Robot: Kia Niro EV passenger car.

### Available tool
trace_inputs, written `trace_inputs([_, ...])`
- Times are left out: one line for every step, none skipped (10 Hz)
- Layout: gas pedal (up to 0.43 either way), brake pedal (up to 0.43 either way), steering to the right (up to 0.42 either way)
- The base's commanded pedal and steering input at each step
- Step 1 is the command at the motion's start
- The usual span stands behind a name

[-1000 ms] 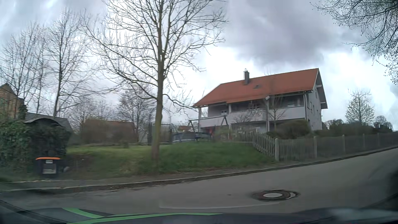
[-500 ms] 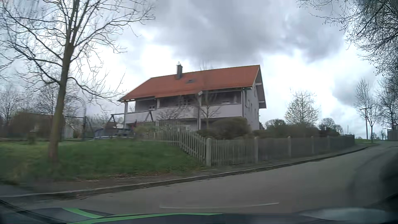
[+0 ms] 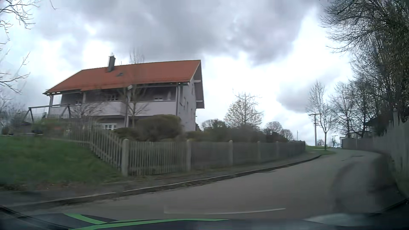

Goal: Follow the waypoints while adhering to traffic rules and regulations

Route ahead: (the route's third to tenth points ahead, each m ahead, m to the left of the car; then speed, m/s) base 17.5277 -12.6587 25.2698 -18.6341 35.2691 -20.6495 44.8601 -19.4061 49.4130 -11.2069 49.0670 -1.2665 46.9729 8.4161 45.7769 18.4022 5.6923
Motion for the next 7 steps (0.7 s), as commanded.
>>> trace_inputs([0.331, 0.0, 0.412])
trace_inputs([0.339, 0.0, 0.406])
trace_inputs([0.339, 0.0, 0.396])
trace_inputs([0.339, 0.0, 0.38])
trace_inputs([0.358, 0.0, 0.366])
trace_inputs([0.358, 0.0, 0.354])
trace_inputs([0.358, 0.0, 0.338])
